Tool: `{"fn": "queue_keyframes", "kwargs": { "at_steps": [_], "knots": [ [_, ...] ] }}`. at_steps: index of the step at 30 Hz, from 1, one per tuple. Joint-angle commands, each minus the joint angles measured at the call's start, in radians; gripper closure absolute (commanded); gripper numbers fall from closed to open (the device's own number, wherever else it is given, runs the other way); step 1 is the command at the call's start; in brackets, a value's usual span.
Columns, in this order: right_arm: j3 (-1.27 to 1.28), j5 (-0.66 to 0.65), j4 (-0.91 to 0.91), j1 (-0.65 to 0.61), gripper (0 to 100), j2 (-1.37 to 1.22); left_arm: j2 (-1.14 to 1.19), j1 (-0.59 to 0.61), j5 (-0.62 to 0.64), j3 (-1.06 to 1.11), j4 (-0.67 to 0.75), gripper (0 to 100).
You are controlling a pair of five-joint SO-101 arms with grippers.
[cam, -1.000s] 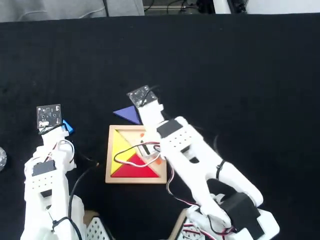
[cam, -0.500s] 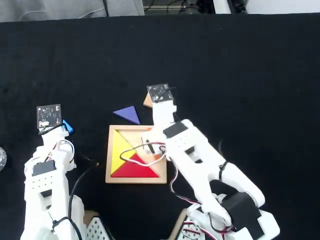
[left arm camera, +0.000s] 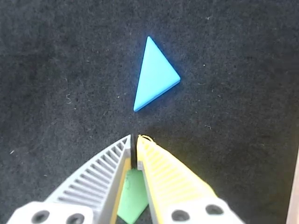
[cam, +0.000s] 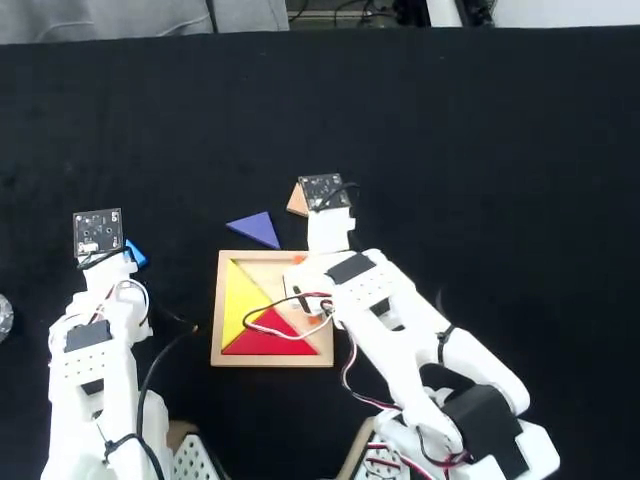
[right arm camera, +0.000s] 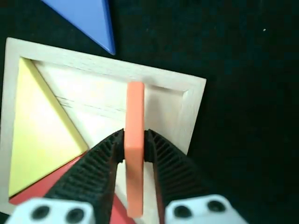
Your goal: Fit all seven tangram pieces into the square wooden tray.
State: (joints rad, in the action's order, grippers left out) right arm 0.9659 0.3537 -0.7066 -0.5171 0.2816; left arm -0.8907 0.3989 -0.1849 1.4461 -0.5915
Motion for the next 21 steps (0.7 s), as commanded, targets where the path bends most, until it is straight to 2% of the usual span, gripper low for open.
{"fn": "queue_keyframes", "kwargs": {
  "at_steps": [1,3,8,12,17,21],
  "knots": [
    [-0.005,0.009,0.018,0.017,83.2,0.047,-0.012,0.002,-0.006,-0.005,-0.009,97],
    [-0.002,0.009,0.018,0.017,77.4,0.047,-0.012,0.002,-0.006,-0.005,-0.009,97],
    [-0.002,0.006,0.009,0.021,80.8,0.054,-0.012,0.001,-0.006,-0.005,-0.009,97],
    [-0.039,0.005,-0.083,0.023,81.2,0.074,-0.012,0.001,-0.006,-0.005,-0.009,97],
    [-0.031,0.002,-0.164,0.025,81.4,0.214,-0.012,0.001,-0.006,-0.005,-0.009,97],
    [0.053,0.0,-0.146,0.025,81.5,0.377,-0.012,0.001,-0.006,-0.005,-0.009,97]
  ]
}}
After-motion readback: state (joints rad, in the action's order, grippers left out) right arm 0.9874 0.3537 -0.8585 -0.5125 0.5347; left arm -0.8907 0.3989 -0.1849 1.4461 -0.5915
